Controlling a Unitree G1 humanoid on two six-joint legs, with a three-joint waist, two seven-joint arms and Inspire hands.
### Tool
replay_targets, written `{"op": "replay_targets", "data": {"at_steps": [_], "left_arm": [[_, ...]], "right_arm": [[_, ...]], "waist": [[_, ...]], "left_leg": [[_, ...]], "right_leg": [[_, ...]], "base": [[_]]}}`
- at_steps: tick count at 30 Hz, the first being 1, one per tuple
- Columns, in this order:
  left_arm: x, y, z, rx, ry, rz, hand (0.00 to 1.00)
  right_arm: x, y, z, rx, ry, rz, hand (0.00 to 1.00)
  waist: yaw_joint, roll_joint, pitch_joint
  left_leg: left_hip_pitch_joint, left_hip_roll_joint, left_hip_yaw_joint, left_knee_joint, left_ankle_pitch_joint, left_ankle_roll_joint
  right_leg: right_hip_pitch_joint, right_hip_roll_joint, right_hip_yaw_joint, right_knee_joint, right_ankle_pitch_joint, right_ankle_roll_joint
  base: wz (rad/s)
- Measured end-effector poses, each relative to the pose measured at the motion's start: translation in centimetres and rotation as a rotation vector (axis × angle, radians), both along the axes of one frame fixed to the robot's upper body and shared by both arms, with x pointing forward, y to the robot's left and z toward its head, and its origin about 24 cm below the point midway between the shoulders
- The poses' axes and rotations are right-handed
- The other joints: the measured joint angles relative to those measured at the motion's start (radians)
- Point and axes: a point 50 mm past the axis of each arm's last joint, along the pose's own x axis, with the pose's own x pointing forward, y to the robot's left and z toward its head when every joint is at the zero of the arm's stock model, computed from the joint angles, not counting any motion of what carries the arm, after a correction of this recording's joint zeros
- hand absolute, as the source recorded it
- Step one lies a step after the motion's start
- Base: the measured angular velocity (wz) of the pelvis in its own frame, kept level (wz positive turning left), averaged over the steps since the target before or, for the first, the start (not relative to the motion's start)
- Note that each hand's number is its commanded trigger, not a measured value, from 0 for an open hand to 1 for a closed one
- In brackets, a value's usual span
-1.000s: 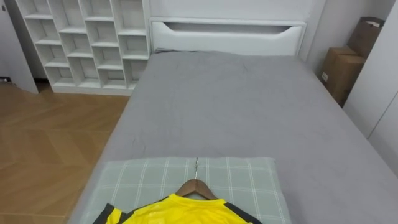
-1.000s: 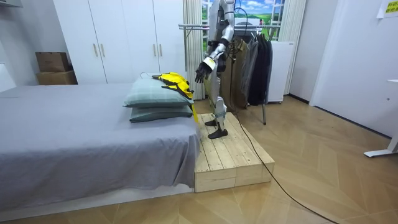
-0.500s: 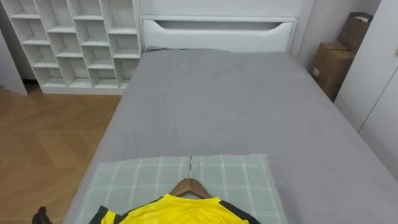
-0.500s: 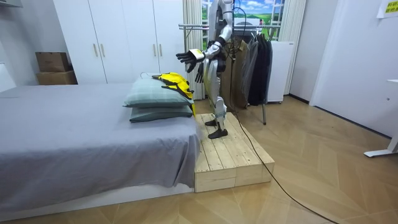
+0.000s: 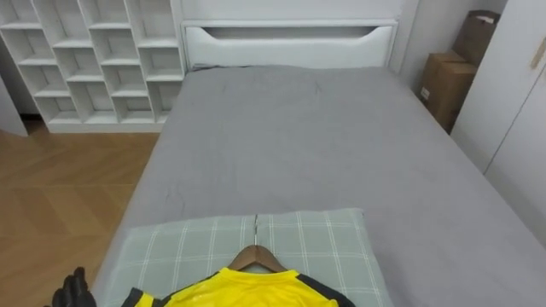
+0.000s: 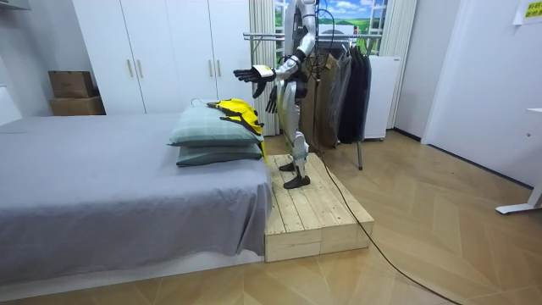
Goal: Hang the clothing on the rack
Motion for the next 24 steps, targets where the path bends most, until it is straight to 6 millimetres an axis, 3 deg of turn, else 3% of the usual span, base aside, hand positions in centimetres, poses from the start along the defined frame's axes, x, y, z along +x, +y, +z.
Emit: {"op": "replay_targets", "data": {"at_steps": [24], "left_arm": [[-0.1, 1.1, 0.0, 0.099, 0.061, -0.016, 0.0]], "right_arm": [[-0.5, -0.7, 0.0, -0.042, 0.025, -0.034, 0.0]], "waist": [[-0.031, 0.014, -0.0024]], "left_leg": [[0.014, 0.002, 0.035, -0.026, 0.002, -0.003]], "right_leg": [[-0.015, 0.002, 0.032, -0.001, 0.0, 0.0]], "base": [[-0.04]]}}
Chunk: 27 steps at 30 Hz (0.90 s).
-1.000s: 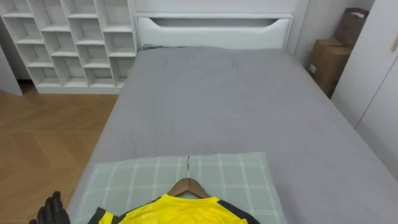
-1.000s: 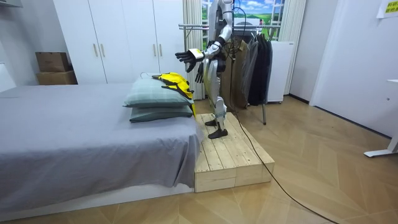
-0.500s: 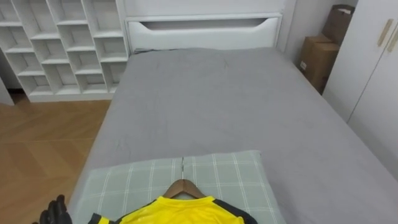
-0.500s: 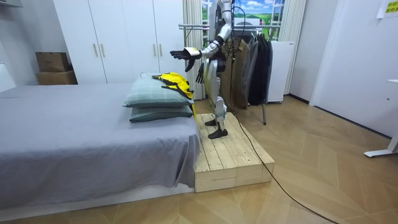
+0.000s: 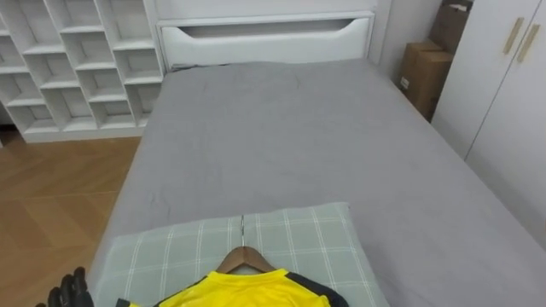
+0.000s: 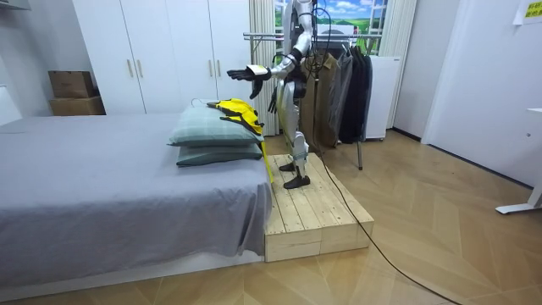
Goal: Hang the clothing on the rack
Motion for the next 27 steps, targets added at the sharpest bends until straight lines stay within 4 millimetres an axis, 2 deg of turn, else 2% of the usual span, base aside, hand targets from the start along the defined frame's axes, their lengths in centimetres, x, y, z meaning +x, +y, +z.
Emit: {"op": "replay_targets", "data": {"at_steps": [8, 18, 21, 27], "left_arm": [[-0.3, 0.1, -0.3, 0.005, 0.026, 0.011, 0.0], [-1.1, 0.2, -1.3, 0.013, 0.103, 0.027, 0.0], [-0.2, -0.1, -1.2, 0.013, 0.099, 0.008, 0.0], [3.1, -0.5, 0.0, 0.093, 0.059, -0.077, 0.0]], "right_arm": [[-0.5, -0.2, 0.1, 0.016, -0.016, -0.077, 0.0], [-1.5, -0.4, 0.1, 0.051, -0.02, -0.139, 0.0], [-1.4, -0.5, 0.1, 0.052, -0.022, -0.137, 0.0], [-1.4, -0.5, 0.1, 0.053, -0.014, -0.146, 0.0]], "waist": [[-0.028, 0.001, -0.0018], [-0.056, -0.006, -0.0016], [-0.057, -0.006, -0.0021], [-0.051, -0.004, -0.0046]], "left_leg": [[0.009, 0.0, 0.012, -0.008, 0.0, 0.0], [0.007, 0.0, 0.012, -0.007, 0.0, 0.0], [-0.002, 0.0, 0.016, -0.005, 0.0, 0.0], [-0.042, 0.002, 0.018, 0.0, 0.002, 0.001]], "right_leg": [[-0.001, 0.001, 0.023, 0.0, 0.0, 0.0], [-0.004, 0.001, 0.023, 0.001, 0.0, 0.0], [-0.013, 0.001, 0.025, 0.003, 0.0, 0.0], [-0.056, 0.001, 0.024, 0.008, 0.003, -0.002]], "base": [[-0.04], [0.0], [-0.01], [-0.01]]}}
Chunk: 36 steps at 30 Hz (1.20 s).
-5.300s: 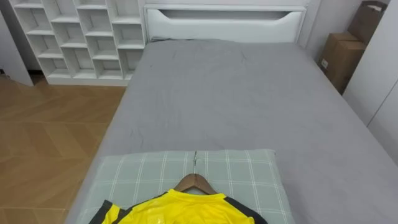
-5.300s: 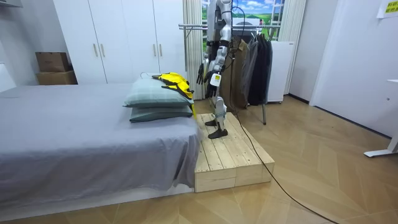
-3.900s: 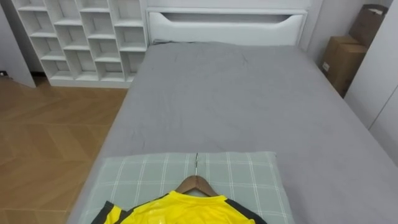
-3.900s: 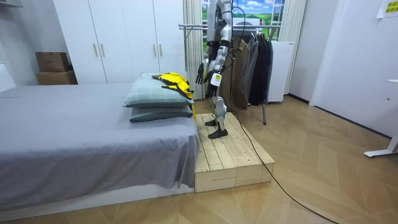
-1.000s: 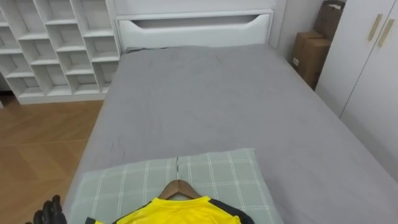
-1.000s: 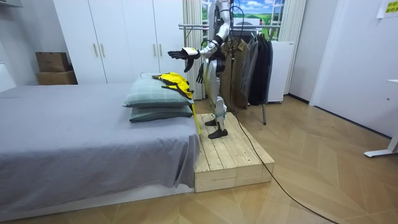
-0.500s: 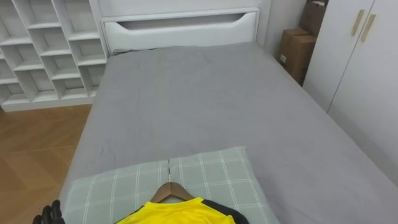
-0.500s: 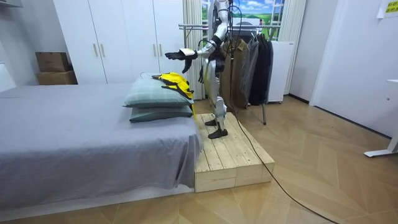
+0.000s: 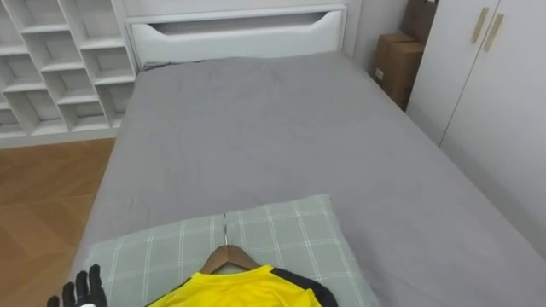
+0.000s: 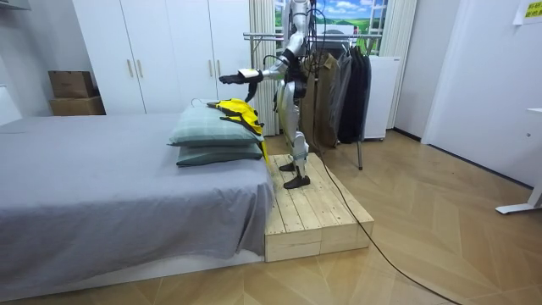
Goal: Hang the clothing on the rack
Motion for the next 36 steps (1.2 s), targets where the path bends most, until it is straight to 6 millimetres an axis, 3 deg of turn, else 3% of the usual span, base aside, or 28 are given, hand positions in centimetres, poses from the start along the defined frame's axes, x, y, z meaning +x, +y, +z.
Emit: {"op": "replay_targets", "data": {"at_steps": [6, 8, 16, 20, 23, 29, 36], "left_arm": [[3.0, 0.4, 1.7, 0.034, -0.07, -0.022, 0.0], [4.1, 0.6, 2.4, 0.061, -0.088, -0.046, 0.0], [6.2, 0.6, 2.4, 0.072, -0.019, -0.075, 0.0], [7.1, 1.3, 3.0, 0.094, 0.021, -0.101, 0.0], [8.3, 0.6, 3.4, 0.089, 0.04, -0.142, 0.0], [8.1, -0.8, 2.5, 0.06, 0.123, -0.207, 0.0], [7.6, -2.0, 1.4, 0.002, 0.212, -0.243, 0.0]], "right_arm": [[1.0, -0.3, 0.1, -0.011, -0.018, 0.025, 0.0], [1.2, -0.7, 0.2, -0.027, -0.009, 0.025, 0.0], [1.9, -1.0, 0.3, -0.045, 0.007, 0.06, 0.0], [2.8, -1.1, 0.4, -0.042, -0.003, 0.085, 0.0], [3.2, -1.4, 0.5, -0.046, -0.008, 0.111, 0.0], [3.6, -1.3, 0.6, -0.041, -0.02, 0.123, 0.0], [4.0, -1.2, 0.6, -0.025, -0.041, 0.139, 0.0]], "waist": [[-0.003, -0.003, 0.0048], [-0.004, -0.001, 0.0099], [-0.01, 0.003, 0.0159], [-0.029, 0.002, 0.0184], [-0.031, 0.004, 0.0236], [-0.032, 0.003, 0.0306], [-0.035, -0.003, 0.0319]], "left_leg": [[-0.045, 0.004, 0.019, 0.004, 0.002, 0.0], [-0.066, 0.003, 0.022, 0.008, 0.003, 0.001], [-0.114, 0.004, 0.026, 0.016, 0.005, 0.004], [-0.134, 0.004, 0.023, 0.025, 0.005, 0.004], [-0.138, 0.004, 0.022, 0.03, 0.004, 0.004], [-0.138, 0.006, 0.022, 0.029, 0.005, 0.004], [-0.137, 0.006, 0.021, 0.029, 0.004, 0.004]], "right_leg": [[-0.057, 0.001, 0.024, 0.015, 0.001, -0.001], [-0.077, 0.0, 0.03, 0.019, 0.001, -0.002], [-0.125, -0.002, 0.03, 0.029, 0.001, -0.001], [-0.141, -0.002, 0.026, 0.031, 0.002, -0.002], [-0.141, -0.003, 0.025, 0.031, 0.002, -0.002], [-0.141, -0.002, 0.023, 0.031, 0.002, -0.002], [-0.139, -0.002, 0.022, 0.031, 0.002, -0.002]], "base": [[-0.1], [-0.04], [0.0], [0.0], [0.0], [0.0], [0.0]]}}
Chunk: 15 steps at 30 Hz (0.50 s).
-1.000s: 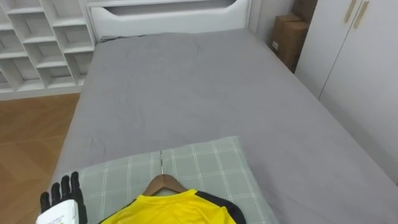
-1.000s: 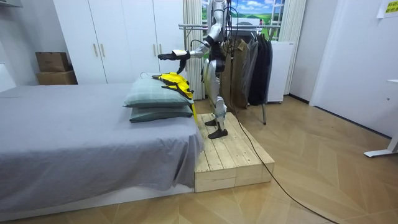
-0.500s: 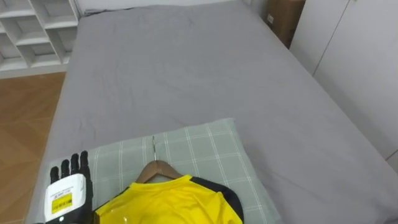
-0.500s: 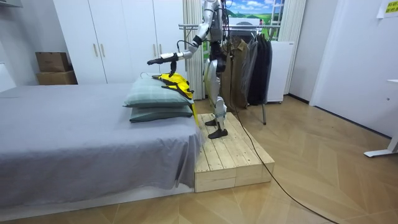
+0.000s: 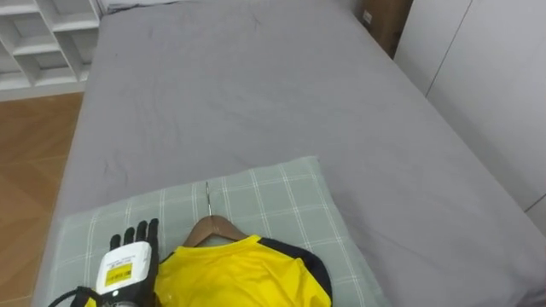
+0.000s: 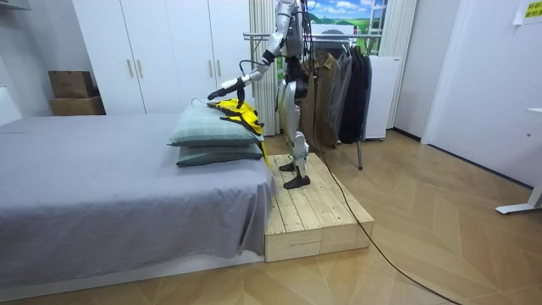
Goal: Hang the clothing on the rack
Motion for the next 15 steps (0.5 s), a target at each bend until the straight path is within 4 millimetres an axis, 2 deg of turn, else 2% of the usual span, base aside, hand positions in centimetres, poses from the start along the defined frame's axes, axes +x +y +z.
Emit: {"op": "replay_targets", "data": {"at_steps": [9, 15], "left_arm": [[-0.4, -0.3, -0.7, -0.027, 0.09, -0.017, 0.0], [-2.4, -0.4, -2.4, -0.038, 0.2, -0.001, 0.0]], "right_arm": [[0.3, 0.0, 0.0, -0.005, 0.0, 0.04, 0.0], [-0.2, 0.0, -0.1, -0.004, 0.025, 0.031, 0.0]], "waist": [[-0.002, -0.001, -0.0008], [-0.008, -0.004, -0.0036]], "left_leg": [[0.004, 0.0, 0.002, 0.0, 0.0, 0.0], [0.028, -0.001, 0.007, -0.008, 0.0, 0.0]], "right_leg": [[0.001, 0.001, 0.002, 0.0, 0.0, 0.0], [0.02, 0.0, 0.013, -0.002, 0.0, 0.0]], "base": [[0.0], [-0.01]]}}
